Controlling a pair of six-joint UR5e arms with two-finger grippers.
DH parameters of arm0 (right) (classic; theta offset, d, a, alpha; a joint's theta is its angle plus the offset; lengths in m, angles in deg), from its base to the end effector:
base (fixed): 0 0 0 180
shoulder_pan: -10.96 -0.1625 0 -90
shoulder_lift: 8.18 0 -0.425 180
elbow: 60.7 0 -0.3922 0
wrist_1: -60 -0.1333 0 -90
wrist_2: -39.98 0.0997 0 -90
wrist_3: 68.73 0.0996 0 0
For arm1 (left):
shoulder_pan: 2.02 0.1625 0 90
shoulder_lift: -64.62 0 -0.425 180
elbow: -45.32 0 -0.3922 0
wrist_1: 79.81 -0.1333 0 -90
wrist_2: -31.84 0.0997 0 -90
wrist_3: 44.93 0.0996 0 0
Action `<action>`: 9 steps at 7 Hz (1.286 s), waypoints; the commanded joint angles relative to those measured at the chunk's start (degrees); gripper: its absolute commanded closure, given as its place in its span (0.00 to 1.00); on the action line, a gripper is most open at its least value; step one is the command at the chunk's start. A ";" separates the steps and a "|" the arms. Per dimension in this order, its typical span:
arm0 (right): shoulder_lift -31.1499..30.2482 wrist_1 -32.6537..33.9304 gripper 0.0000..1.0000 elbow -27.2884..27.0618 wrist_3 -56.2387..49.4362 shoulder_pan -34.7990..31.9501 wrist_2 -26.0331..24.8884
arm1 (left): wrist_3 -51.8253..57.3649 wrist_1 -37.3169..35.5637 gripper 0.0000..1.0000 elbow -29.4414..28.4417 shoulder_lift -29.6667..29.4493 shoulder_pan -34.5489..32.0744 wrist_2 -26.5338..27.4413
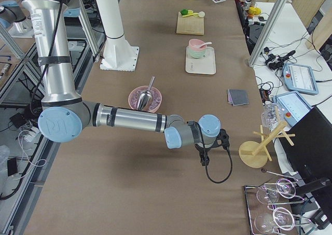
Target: Stack pink bowl on green and place spoon
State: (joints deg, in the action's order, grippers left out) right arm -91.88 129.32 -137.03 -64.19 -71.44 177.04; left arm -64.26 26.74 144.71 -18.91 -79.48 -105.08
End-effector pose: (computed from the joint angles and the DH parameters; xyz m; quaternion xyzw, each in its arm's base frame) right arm -0.0127 -0.5514 0.6783 0.0637 -0.4056 -0.0706 0.9091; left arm 0.0409 -0.4626 0.5957 0.0414 0.4199 0.0137 0.9065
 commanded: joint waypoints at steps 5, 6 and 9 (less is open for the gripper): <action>-0.32 -0.06 0.00 -0.13 0.04 -0.04 -0.21 | -0.19 0.50 0.02 -2.27 -0.05 -0.41 -0.19; -0.24 0.03 0.00 0.04 0.04 -0.04 -0.21 | -0.01 0.50 0.02 -2.70 -0.40 -0.41 -0.19; -0.15 0.03 0.00 -0.05 0.21 -0.04 -0.21 | 0.08 0.50 0.02 -2.53 -0.32 -0.49 -0.10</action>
State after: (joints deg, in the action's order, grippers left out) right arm -92.06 129.32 -137.10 -64.00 -71.48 176.82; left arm -64.30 27.30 142.14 -19.24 -79.91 -105.25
